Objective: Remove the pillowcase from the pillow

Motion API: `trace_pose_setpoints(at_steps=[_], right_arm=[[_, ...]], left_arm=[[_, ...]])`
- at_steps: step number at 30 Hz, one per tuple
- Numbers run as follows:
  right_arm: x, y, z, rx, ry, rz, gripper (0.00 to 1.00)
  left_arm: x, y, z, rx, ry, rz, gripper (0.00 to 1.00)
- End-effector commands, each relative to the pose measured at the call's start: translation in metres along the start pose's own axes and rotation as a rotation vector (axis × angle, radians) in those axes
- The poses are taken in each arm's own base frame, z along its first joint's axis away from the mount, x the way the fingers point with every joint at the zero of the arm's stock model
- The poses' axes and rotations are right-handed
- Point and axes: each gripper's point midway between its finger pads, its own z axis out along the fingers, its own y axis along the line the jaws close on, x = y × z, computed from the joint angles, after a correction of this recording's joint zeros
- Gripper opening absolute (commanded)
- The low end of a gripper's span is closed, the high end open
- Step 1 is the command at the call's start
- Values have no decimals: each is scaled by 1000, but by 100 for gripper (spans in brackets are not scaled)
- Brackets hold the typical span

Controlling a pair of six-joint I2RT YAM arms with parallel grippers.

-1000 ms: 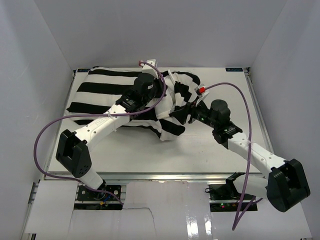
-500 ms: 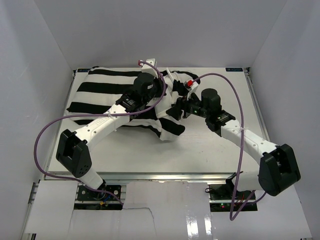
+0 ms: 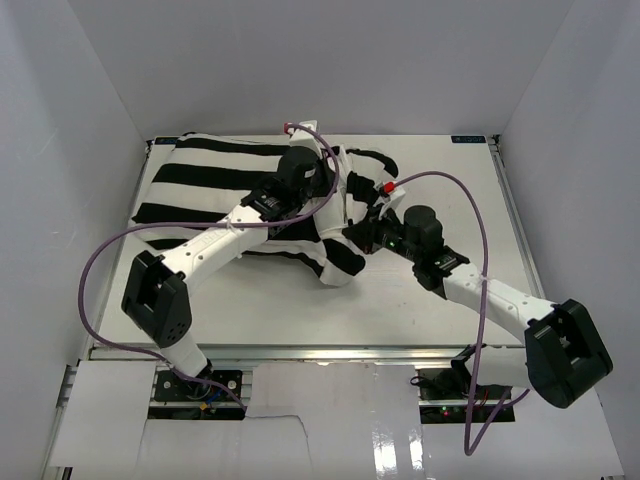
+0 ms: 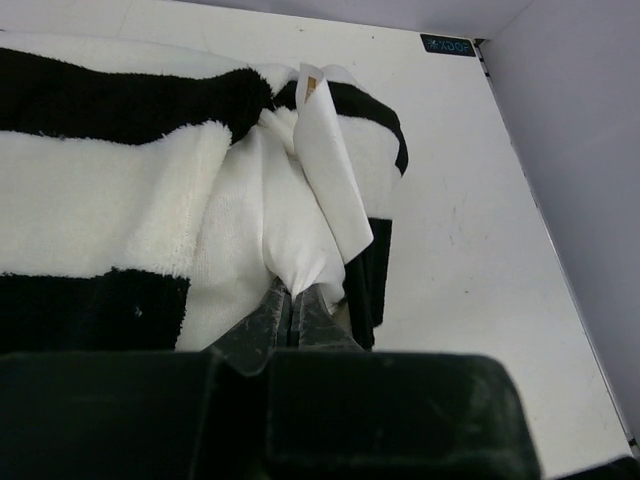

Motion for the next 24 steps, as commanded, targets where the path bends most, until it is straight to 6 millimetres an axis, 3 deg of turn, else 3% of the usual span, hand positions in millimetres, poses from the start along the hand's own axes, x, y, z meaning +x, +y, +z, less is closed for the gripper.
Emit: trace_pose_setpoints(at_steps=[1,4,8,13,16,20,21,23,24], right_arm=[[27,2,-14,21,44,27,8],[38,1,-21,39,56,30,8],[60,-8,-28,88,92,55,8],[74,-16,-28,122,104,101,8],[88,-30,-28,185,99,132,8],[98,-51,-23,272,96,150,8],[98,-62,-19,323,91,151,8],[96,-72,-15,352,88,167,8],[101,-77,-11,359,109,176,8]], left_arm=[[-97,-7,-4,-44,-283,-58,0],[-114,-10,1,-57,-316,-66,0],[-115,-10,10,-76,-299,-61,0],[-119,-12,7,-69,-296,-92,0],[-124,-21,-4,-21,-289,-132,0],[-119,-51,-22,143,-211,-167,0],[-122,-59,-34,189,-202,-173,0],[-98,-64,-44,249,-121,-185,0],[-98,-73,-65,316,-102,-186,0]])
